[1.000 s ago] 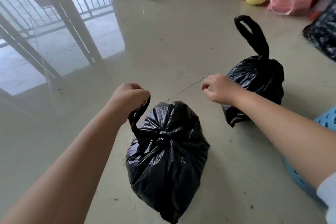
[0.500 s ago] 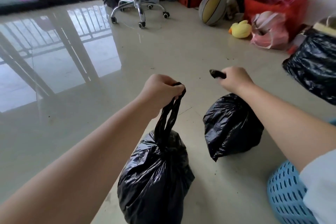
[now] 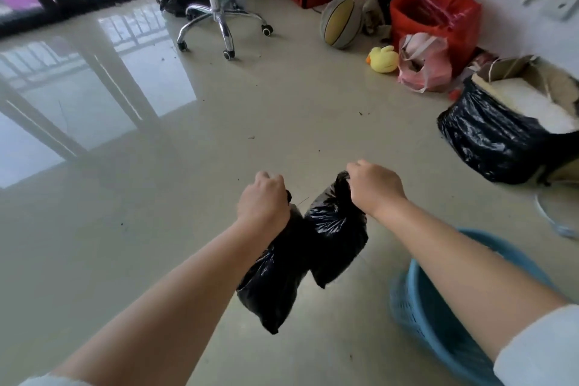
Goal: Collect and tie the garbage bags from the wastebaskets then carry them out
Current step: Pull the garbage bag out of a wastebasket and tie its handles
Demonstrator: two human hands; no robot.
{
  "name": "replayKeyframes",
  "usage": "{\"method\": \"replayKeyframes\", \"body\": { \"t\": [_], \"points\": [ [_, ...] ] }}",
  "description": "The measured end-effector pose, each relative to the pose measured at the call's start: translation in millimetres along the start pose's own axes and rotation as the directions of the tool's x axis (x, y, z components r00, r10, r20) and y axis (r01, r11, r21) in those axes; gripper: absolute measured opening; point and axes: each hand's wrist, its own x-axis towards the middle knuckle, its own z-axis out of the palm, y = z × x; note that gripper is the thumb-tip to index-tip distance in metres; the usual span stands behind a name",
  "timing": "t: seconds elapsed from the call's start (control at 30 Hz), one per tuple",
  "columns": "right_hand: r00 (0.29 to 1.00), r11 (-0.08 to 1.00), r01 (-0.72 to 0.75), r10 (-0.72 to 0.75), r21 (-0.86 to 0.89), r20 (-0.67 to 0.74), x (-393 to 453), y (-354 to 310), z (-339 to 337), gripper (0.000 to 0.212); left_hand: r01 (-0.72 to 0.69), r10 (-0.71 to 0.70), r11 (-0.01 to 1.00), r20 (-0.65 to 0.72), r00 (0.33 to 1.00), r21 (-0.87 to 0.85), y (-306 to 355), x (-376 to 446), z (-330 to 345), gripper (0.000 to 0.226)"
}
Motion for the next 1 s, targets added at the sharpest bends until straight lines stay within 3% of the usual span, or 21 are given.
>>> {"method": "replayKeyframes", "body": {
  "t": [0.17,0.33,0.43,0.53,0.6,0.73,0.83,1.0],
  "points": [
    [1.0,0.993,-0.01,0.007,0.117,0.03,-32.8,15.3,-146.0,0.016,-0.023,0.023,1.0,-0.002,1.0,-0.009,59.7,-47.5,-131.1,0.024],
    [0.989,0.99,0.101,-0.088,0.101,-0.122,-79.0,27.7,-307.1,0.022,-0.095,0.092,0.995,-0.076,0.993,-0.038,118.3,-104.5,-250.6,0.027],
    [0.96,0.989,0.132,-0.109,0.072,-0.259,-116.4,38.4,-370.1,0.014,-0.211,0.213,0.977,-0.136,0.968,0.024,149.2,-127.5,-303.1,0.025],
    [0.933,0.997,0.056,-0.069,-0.046,-0.353,-169.9,50.5,-406.0,0.013,-0.363,0.388,0.913,-0.122,0.914,0.185,182.7,-155.5,-333.4,0.025],
    [0.934,0.994,-0.037,-0.001,-0.099,-0.357,-215.5,56.3,-416.9,0.023,-0.46,0.495,0.846,-0.076,0.866,0.268,204.7,-180.5,-341.0,0.026],
    [0.895,0.949,-0.3,0.246,-0.094,-0.372,-321.8,67.5,-410.3,0.021,-0.663,0.688,0.672,0.054,0.724,0.33,248.5,-243.6,-329.5,0.028],
    [0.781,0.838,-0.545,0.491,-0.037,-0.385,-408.2,71.0,-395.6,0.021,-0.793,0.794,0.506,0.177,0.582,0.34,285.6,-303.6,-305.4,0.031],
    [0.605,0.611,-0.786,0.726,-0.095,-0.327,-557.8,74.7,-374.8,0.04,-0.912,0.858,0.225,0.374,0.352,0.342,345.8,-427.1,-253.5,0.04]
  ]
}}
